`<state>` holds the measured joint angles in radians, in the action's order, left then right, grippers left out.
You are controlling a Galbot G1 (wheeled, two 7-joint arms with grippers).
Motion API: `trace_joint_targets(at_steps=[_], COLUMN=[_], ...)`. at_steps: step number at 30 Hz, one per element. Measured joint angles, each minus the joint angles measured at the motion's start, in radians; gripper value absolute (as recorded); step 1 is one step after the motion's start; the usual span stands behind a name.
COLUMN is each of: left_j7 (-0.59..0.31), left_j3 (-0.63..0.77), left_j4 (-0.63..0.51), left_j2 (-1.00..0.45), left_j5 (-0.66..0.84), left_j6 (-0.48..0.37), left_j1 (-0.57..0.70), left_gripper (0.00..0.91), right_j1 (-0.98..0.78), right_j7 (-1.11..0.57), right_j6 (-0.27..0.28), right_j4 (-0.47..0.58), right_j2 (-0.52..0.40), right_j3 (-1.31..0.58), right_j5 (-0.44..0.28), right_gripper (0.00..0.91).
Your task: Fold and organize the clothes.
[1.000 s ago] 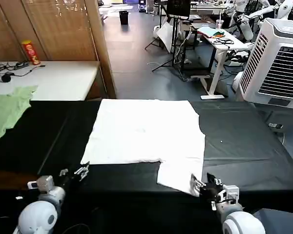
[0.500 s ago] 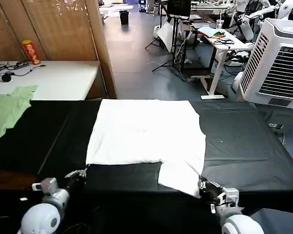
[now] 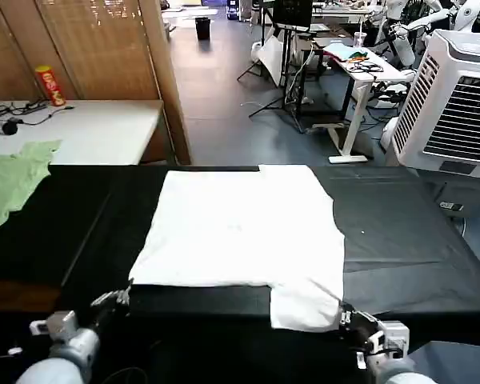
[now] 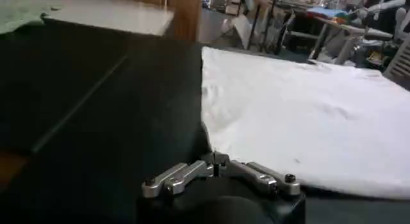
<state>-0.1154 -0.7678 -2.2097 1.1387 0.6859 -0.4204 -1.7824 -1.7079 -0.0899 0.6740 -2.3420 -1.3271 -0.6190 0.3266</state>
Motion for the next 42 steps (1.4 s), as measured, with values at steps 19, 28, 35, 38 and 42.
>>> trace_joint_targets(at_steps=[19, 28, 35, 38, 42], left_j7=[-0.002, -0.002, 0.001, 0.004, 0.007], left_j3=[0.09, 0.148, 0.153, 0.162, 0.174], left_j4=[0.092, 0.222, 0.319, 0.356, 0.388], left_j2=[0.067, 0.078, 0.061, 0.058, 0.06], left_j5=[-0.111, -0.152, -0.214, -0.214, -0.211], left_j6=[0.092, 0.101, 0.128, 0.125, 0.115], left_j1=[0.244, 0.406, 0.481, 0.501, 0.529], left_gripper=[0.0, 0.0, 0.0, 0.0, 0.878], right_j1=[0.426, 0.615, 0.702, 0.718, 0.71], right_j7=[0.064, 0.074, 0.082, 0.091, 0.104], right_j6=[-0.222, -0.25, -0.252, -0.249, -0.224], right_j4=[0.382, 0.596, 0.696, 0.714, 0.704], right_j2=[0.097, 0.098, 0.081, 0.075, 0.085], right_j3=[0.07, 0.145, 0.186, 0.19, 0.184], right_j5=[0.089, 0.057, 0.051, 0.053, 0.067], right_gripper=[0.0, 0.0, 0.0, 0.0, 0.878])
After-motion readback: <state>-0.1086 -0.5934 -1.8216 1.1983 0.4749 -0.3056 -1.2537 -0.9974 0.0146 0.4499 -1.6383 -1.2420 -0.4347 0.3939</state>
